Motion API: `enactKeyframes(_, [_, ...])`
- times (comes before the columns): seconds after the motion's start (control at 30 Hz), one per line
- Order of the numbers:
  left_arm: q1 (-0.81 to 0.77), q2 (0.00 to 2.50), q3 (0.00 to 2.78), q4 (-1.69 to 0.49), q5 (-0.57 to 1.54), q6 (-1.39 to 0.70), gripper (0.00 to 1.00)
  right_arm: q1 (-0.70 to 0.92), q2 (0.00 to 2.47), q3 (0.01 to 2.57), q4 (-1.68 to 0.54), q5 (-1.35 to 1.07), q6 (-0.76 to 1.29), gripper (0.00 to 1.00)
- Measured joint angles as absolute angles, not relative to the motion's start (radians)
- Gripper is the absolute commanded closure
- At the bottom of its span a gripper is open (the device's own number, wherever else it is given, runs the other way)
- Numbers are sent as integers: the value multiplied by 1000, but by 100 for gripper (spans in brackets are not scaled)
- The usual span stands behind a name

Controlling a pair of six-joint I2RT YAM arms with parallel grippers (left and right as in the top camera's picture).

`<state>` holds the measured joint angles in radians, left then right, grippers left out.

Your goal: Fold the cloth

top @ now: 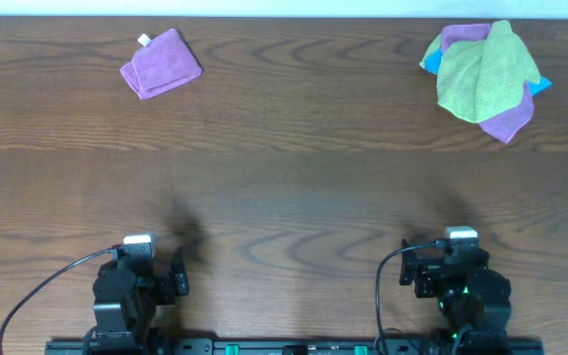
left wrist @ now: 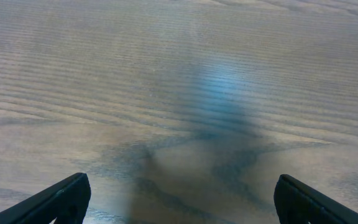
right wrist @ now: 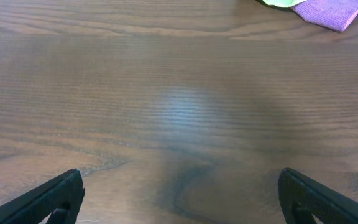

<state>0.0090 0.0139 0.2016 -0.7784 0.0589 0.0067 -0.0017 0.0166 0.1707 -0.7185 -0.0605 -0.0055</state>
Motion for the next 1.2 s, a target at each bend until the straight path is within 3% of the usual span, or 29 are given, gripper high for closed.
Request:
enactKeyframes(0.47, [9, 14, 202, -778, 57, 5, 5, -14, 116, 212, -688, -62, 35, 1])
enactKeyframes(0.77, [9, 12, 201, -778, 52, 3, 5, -106, 638, 638, -720, -67, 76, 1])
enactKeyframes(1.2, [5, 11, 200, -778, 52, 3, 5, -197, 1438, 1457, -927, -69, 107, 1])
